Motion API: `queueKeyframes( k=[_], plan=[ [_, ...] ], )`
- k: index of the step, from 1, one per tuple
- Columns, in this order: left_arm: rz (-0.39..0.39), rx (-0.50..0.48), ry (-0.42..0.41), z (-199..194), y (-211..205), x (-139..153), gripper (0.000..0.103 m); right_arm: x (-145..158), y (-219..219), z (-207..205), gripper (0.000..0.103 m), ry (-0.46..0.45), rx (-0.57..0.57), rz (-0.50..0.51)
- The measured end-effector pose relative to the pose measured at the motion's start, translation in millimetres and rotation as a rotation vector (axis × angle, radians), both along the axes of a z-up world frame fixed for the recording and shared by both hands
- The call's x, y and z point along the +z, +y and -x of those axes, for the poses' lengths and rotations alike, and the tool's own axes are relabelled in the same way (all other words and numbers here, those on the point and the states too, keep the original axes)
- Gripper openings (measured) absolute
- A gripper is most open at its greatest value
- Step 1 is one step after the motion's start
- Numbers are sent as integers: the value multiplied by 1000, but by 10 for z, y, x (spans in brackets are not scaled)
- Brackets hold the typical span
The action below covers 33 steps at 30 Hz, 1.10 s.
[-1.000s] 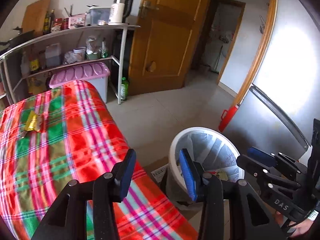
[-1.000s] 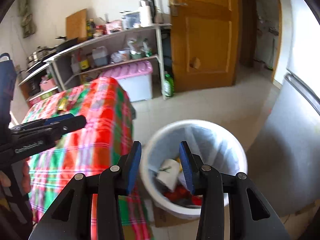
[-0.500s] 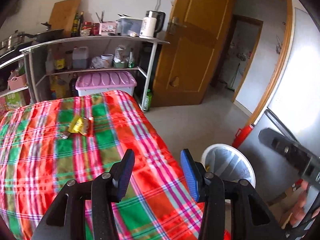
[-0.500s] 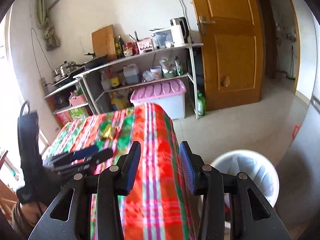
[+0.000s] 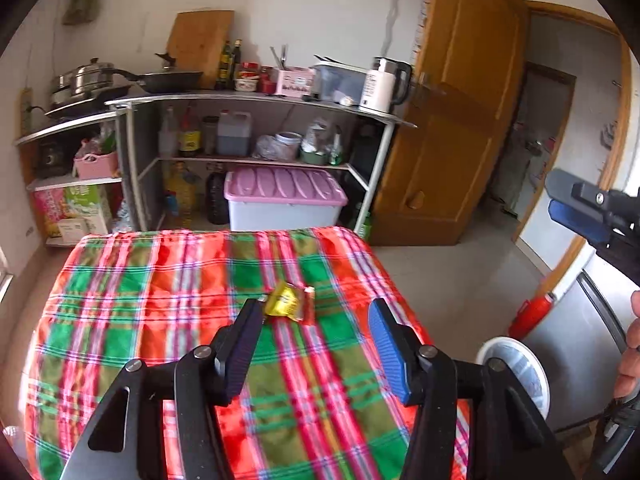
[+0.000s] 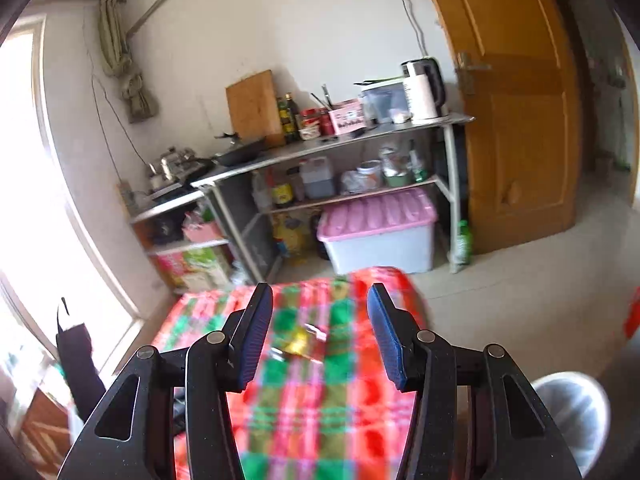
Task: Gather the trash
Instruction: 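Move both tools back over the table toward the yellow snack bag, then grasp the yellow snack bag with the right gripper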
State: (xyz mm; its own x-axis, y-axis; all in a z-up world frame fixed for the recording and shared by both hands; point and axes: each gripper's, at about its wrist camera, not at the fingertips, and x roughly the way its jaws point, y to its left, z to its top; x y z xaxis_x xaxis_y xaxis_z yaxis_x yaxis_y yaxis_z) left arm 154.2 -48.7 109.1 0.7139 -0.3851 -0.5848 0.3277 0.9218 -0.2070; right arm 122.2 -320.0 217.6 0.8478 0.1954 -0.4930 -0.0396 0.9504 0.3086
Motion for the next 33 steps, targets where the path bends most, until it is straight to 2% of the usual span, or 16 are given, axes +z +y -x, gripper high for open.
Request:
queueKeyframes(
  k=[7,9,11,15,19,24,29,33],
  plan=[
    [10,70,33,-247,383,-91,55,36,471,-418,50,-22,112,-89],
    [15,72,39,-323,456,-146,55,-38,569,-502,51,-24,139,-69],
    [-3,73,45,-401,482,-221,55,-193,687,-584,51,-30,163,7],
    [20,58,79,-557,535,-438,55,-702,823,-809,51,54,211,143],
    [-18,44,111,-714,521,-686,55,-1209,802,-1013,51,149,257,197],
    [-10,27,149,-890,519,-956,55,-1692,765,-1141,51,216,283,248],
    [-26,53,161,-1001,576,-1077,55,-1994,757,-1284,51,255,327,266],
    [-4,76,170,-1047,686,-1113,55,-2130,827,-1387,52,252,370,294]
  ],
)
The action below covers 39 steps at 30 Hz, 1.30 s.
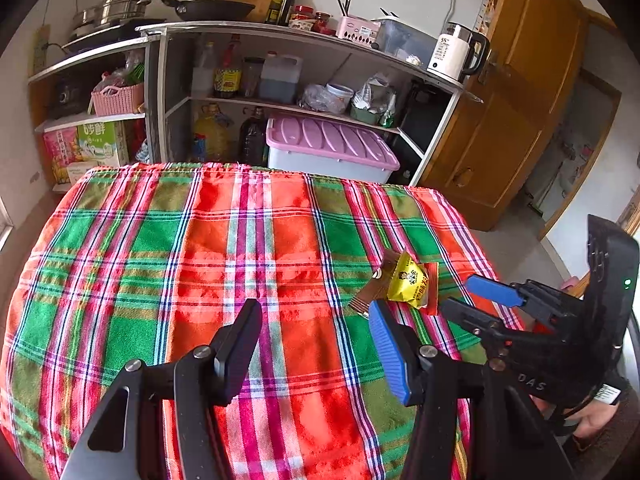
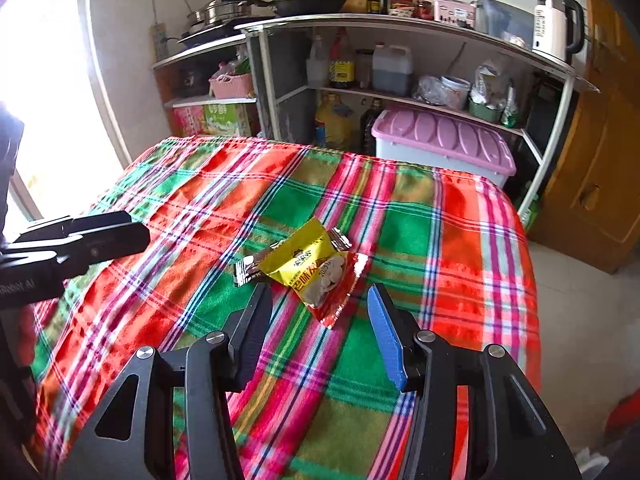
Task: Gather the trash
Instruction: 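Grasp the yellow snack bag with the right gripper, then grasp the brown chocolate wrapper with the left gripper while the right holds the yellow bag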
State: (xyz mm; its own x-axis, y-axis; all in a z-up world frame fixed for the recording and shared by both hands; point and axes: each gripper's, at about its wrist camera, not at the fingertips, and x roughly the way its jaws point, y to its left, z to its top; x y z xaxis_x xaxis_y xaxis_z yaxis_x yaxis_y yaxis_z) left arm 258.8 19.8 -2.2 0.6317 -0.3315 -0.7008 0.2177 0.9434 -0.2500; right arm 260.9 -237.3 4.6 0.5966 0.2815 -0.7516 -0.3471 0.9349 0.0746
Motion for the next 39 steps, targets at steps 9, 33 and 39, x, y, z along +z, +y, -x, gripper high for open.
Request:
queueKeyframes(
  k=[9,33,39],
  plan=[
    [-14,28,-6,-5,105,15,55,-161,131,-255,59,34,63,25],
    [-14,-5,36,-135,-109,-162,55,-258,-294,-300,21,86,-95,1],
    [-21,-35,45,-235,-270,-246,55,-230,-605,-217,21,92,-164,13]
  ],
)
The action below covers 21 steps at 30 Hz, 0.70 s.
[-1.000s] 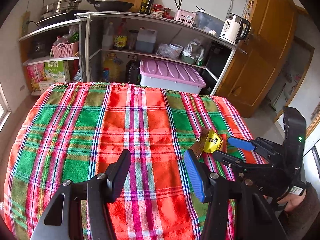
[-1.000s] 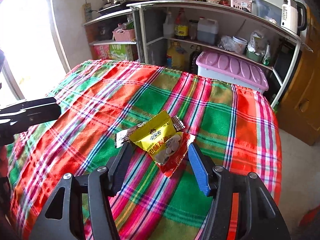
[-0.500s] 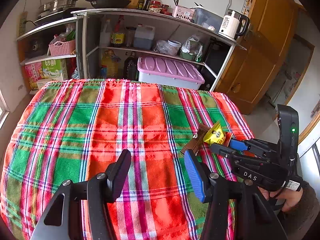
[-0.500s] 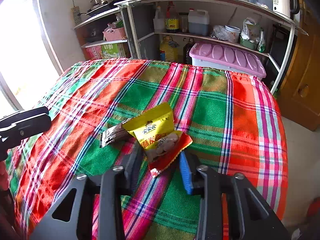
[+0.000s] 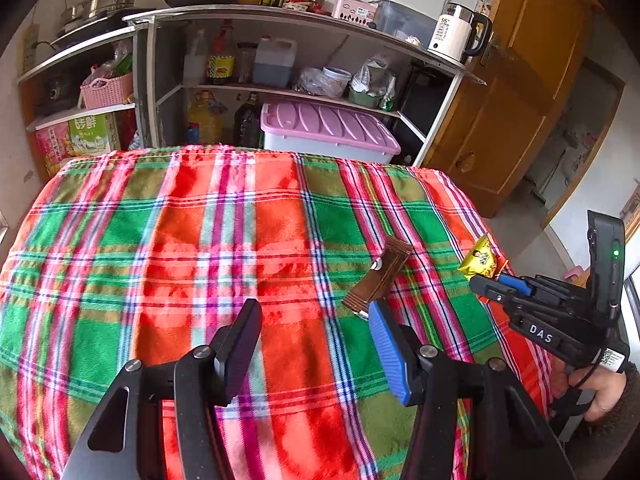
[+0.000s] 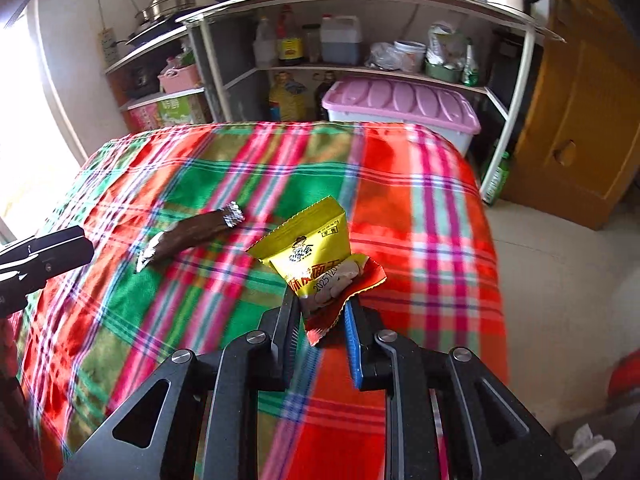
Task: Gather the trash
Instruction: 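Grasp the brown chocolate wrapper with the left gripper while the right holds the yellow bag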
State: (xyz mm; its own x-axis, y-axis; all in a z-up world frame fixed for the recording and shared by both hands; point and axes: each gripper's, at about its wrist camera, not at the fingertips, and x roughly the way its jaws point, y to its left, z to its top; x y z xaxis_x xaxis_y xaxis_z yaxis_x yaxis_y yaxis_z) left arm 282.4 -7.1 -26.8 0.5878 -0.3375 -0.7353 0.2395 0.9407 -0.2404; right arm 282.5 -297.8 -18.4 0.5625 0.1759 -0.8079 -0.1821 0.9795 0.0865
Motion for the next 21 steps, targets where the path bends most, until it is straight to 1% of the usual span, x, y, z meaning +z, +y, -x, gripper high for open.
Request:
queueKeyframes(
  k=[2,4,5,6,9,11,15,20,21],
  plan=[
    [-13,-6,0,-28,-59,-25,55,16,-93,42,21,-5,-23,5],
    [-38,-34,-18,-58,-179,-31,57,22,-147,78,21,-6,-32,4],
    [-56,-53,-26,-74,-248,-36,62,24,-163,95,21,-8,-30,-1],
    [-66,-71,-30,-88,-310,-40,64,20,-164,104,21,-8,-29,1],
    [-78,-98,-24,-154,-473,-61,65,3,-166,95,21,-4,-31,-4],
    [-92,-96,-36,-198,-537,-60,65,-5,-164,79,21,-4,-28,-3],
    [-100,-100,-23,-303,-608,-109,64,-17,-147,85,21,-5,-21,0],
    [-111,-126,-15,-333,-719,-179,64,-20,-134,72,21,-7,-21,-3],
    [-131,-131,-12,-347,-754,-207,62,-23,-126,74,21,-7,-20,-2]
  ],
)
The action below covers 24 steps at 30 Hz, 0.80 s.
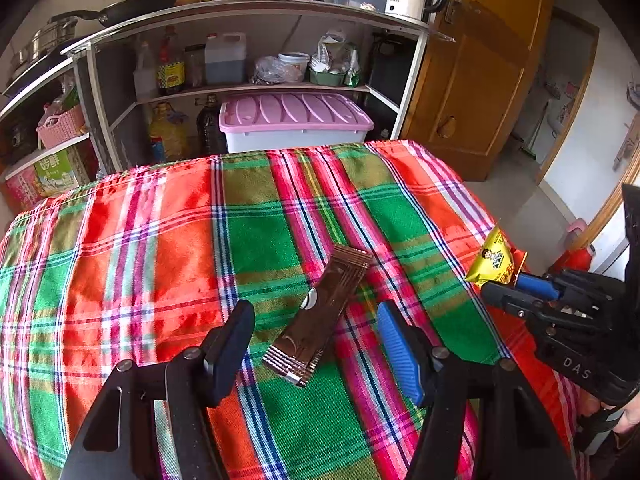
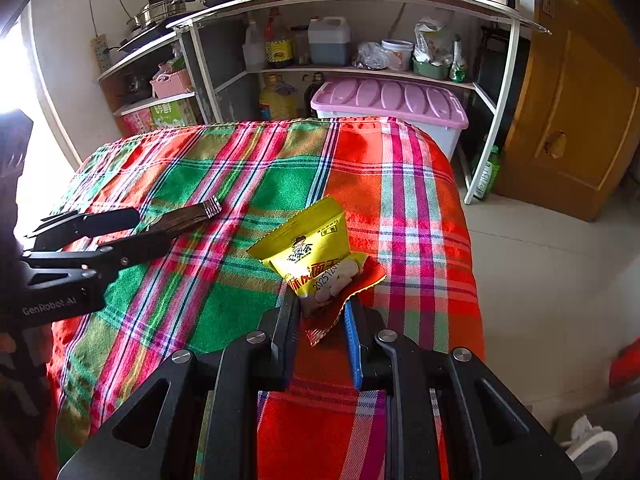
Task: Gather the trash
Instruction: 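Grasp the brown chocolate wrapper with the left gripper while the right holds the yellow bag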
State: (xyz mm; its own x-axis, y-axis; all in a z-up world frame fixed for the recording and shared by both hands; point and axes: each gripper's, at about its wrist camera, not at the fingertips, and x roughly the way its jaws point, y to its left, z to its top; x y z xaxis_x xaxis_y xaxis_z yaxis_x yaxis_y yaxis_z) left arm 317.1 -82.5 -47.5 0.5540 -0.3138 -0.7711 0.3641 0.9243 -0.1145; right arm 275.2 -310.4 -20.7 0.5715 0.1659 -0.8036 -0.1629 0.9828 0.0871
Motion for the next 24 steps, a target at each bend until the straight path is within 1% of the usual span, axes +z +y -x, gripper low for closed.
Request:
queueKeyframes(
  k=[2,3,4,6,7,9,10,18,24],
  plan=[
    [-18,2,-1,-9,-35,-28,53,3,12,0,21,-1,3,3],
    [-16,1,0,-18,-40,-38,51,4,17,0,21,-1,5,3],
    [-13,2,1,-21,-41,-42,48,2,23,-3,21,-1,7,5],
    [-28,0,-6,-22,-55,-45,42,-7,28,-10,21,1,5,8],
    [-41,0,-10,-13,-68,-52,34,-8,33,-13,21,1,4,9],
    [-44,-5,-12,-27,-72,-55,30,-7,41,-12,21,0,4,13],
    [-38,-5,-9,-21,-65,-54,24,-6,46,-13,21,-1,4,15],
    [-45,-4,-17,9,-89,-34,21,-3,68,-16,21,-5,1,12],
    [-15,-2,-30,131,-56,76,21,58,76,44,21,-20,-6,-12]
  ],
)
